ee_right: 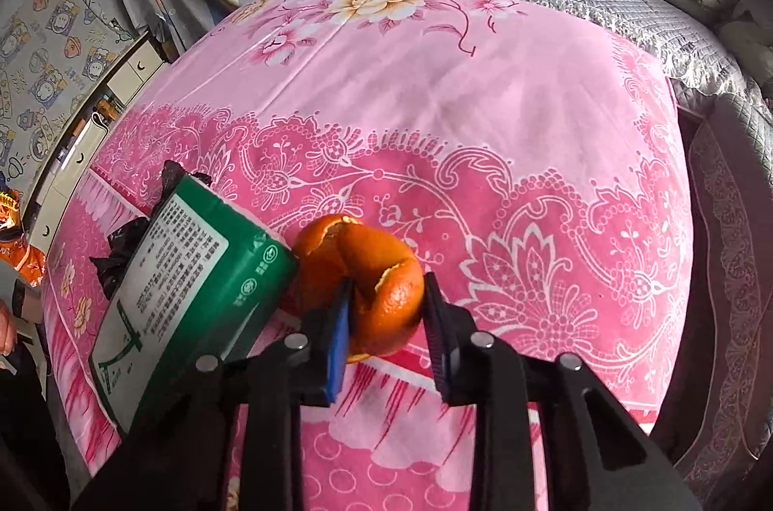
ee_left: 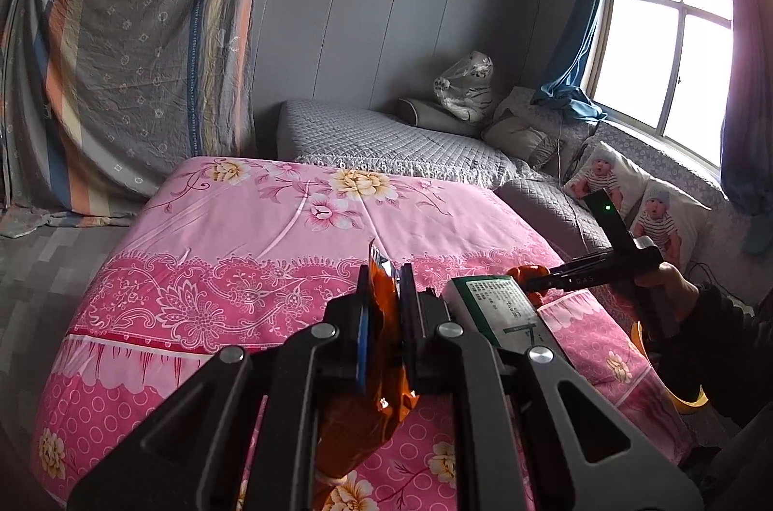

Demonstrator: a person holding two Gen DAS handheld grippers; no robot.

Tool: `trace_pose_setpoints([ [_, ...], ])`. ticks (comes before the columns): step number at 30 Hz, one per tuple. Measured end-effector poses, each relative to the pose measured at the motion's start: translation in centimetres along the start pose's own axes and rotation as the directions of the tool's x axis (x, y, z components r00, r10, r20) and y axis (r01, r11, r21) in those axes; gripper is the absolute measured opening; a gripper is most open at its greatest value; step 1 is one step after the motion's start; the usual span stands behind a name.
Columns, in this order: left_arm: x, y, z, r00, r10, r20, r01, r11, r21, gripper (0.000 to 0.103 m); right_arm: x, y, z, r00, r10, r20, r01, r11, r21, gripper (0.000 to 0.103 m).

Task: Collect trash
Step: 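Grasp the orange peel with the right gripper while the left gripper holds the wrapper, then carry both items over the yellow bin and open both grippers to drop them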

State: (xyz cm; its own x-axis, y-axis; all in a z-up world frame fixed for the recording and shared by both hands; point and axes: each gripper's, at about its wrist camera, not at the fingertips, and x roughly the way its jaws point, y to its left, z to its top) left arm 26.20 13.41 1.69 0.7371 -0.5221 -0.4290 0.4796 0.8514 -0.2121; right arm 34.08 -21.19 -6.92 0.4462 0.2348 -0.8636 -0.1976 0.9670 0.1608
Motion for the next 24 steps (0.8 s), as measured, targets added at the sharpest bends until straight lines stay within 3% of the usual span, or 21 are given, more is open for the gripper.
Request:
trace_pose_setpoints([
  [8,-0.8,-2.4,-0.6,0.999,0.038,-0.009,-0.038,0.999,0.008,0.010,-6.6,-0.6,-4.4,0.996,0.042,0.074,-0.043,0.999,0.007,0.026],
  [15,-0.9,-7.7,-0.8,0.998,0.059,-0.003,-0.059,0.996,0.065,0.010,-11.7,0.4,-8.6,0.986,0.069,0.153,-0.068,0.998,-0.011,0.026],
  [24,1.5,-16.5,-0.5,1.000,0.011,-0.022,-0.007,0.986,0.166,0.010,-15.2,-1.6,-13.3,0.973,0.067,0.222,-0.080,0.996,0.049,0.026],
])
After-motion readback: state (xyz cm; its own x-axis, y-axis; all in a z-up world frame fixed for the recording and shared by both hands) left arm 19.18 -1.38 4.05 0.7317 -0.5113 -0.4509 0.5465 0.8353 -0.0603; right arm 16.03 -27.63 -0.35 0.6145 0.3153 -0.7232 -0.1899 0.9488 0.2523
